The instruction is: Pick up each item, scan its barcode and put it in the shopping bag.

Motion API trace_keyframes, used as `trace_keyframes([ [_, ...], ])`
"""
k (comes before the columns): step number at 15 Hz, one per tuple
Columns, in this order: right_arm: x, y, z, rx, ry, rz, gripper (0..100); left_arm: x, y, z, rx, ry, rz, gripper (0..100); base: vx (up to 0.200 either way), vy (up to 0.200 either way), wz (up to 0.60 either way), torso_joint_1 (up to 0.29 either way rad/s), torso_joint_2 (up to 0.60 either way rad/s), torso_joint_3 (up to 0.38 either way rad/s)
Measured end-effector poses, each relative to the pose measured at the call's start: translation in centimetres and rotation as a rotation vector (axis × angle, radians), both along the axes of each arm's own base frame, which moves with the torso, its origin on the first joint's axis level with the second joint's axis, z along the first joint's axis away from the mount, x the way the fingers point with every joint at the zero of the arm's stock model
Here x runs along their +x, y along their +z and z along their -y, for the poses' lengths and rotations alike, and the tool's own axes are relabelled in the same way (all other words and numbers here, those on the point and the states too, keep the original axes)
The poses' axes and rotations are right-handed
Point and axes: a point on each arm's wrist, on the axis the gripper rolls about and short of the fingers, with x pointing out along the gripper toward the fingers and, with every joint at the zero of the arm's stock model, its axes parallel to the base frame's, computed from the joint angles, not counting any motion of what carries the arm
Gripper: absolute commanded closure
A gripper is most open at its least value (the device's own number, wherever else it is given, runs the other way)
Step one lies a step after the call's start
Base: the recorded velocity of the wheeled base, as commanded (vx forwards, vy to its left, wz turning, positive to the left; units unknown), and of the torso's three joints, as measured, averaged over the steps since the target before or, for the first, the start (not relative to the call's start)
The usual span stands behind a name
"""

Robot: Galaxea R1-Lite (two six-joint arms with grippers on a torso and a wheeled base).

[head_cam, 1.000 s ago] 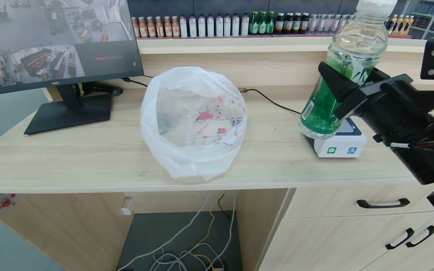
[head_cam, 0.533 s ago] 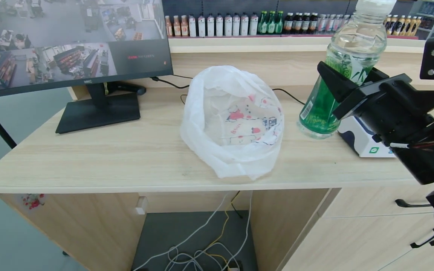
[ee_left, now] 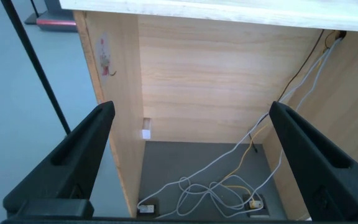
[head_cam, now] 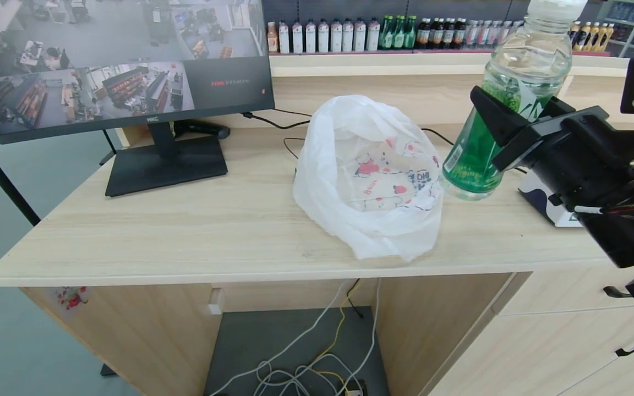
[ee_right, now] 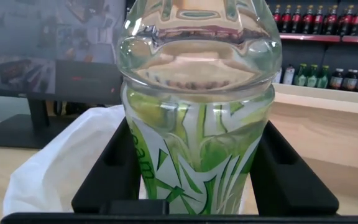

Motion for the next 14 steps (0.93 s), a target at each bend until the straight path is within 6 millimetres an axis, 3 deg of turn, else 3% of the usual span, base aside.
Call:
trace_keyframes([
  [6,0.2,0.4,-0.4,-0.012,0.019,-0.011,100,0.0,0.0,0.0,0.001,0.000,0.000,0,0.000,0.000,0.00,0.000,0.00,0.000],
  [14,4.7,2.1,-2.6,-0.032,0.021,-0.056,100,0.0,0.0,0.0,0.003,0.000,0.000,0,0.000,0.000,0.00,0.000,0.00,0.000],
])
